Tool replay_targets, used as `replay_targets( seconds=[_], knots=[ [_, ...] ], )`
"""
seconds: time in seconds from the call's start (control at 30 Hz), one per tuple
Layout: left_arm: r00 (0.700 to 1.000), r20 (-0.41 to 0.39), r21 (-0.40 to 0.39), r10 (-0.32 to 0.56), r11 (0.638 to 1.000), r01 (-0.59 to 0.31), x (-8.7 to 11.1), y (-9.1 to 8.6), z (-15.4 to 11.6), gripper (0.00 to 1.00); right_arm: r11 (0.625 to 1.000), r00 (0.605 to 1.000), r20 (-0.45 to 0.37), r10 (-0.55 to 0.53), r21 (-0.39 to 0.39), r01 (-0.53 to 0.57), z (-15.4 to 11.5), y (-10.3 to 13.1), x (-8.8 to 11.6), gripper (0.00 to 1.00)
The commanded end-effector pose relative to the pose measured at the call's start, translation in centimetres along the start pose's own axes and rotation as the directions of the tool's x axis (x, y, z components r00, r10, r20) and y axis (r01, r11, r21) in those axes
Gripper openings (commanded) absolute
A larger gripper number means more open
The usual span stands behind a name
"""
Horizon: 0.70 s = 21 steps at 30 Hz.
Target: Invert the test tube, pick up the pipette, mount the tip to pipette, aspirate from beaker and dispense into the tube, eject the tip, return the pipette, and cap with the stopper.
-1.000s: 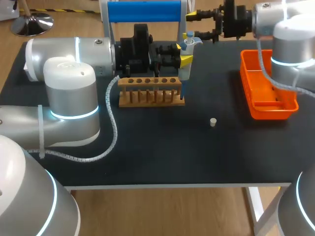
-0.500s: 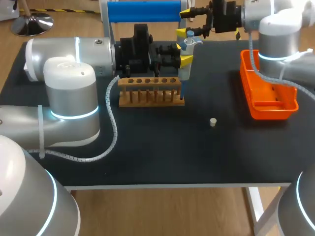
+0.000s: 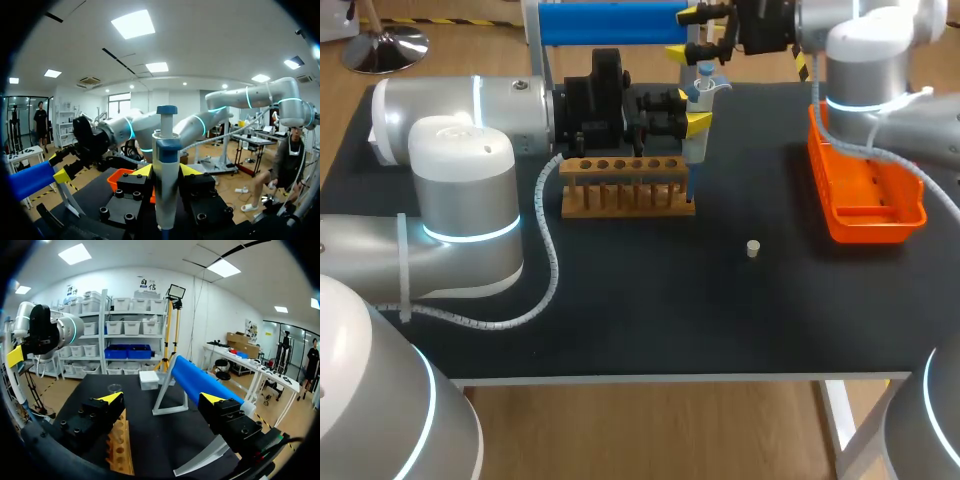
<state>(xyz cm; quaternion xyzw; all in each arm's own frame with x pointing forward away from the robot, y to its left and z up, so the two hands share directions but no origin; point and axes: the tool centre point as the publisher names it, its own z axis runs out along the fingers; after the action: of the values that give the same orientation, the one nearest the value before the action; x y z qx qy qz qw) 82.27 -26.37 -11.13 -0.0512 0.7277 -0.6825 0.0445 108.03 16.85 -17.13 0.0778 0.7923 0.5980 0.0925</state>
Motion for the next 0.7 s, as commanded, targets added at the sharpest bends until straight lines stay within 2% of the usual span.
replay_targets(
  seconds=[0.03, 0.7],
  knots=[
    [1.000, 0.004, 0.002, 0.001, 1.000, -0.001, 0.1, 0.0, 0.1, 0.00, 1.000, 1.000, 0.000, 0.001, 0.011, -0.001, 0.1, 0.1, -0.2, 1.00],
    [1.000, 0.004, 0.002, 0.001, 1.000, -0.001, 0.1, 0.0, 0.1, 0.00, 0.999, 1.000, 0.012, -0.002, 0.032, 0.002, -1.1, 0.3, 1.6, 1.00]
  ],
)
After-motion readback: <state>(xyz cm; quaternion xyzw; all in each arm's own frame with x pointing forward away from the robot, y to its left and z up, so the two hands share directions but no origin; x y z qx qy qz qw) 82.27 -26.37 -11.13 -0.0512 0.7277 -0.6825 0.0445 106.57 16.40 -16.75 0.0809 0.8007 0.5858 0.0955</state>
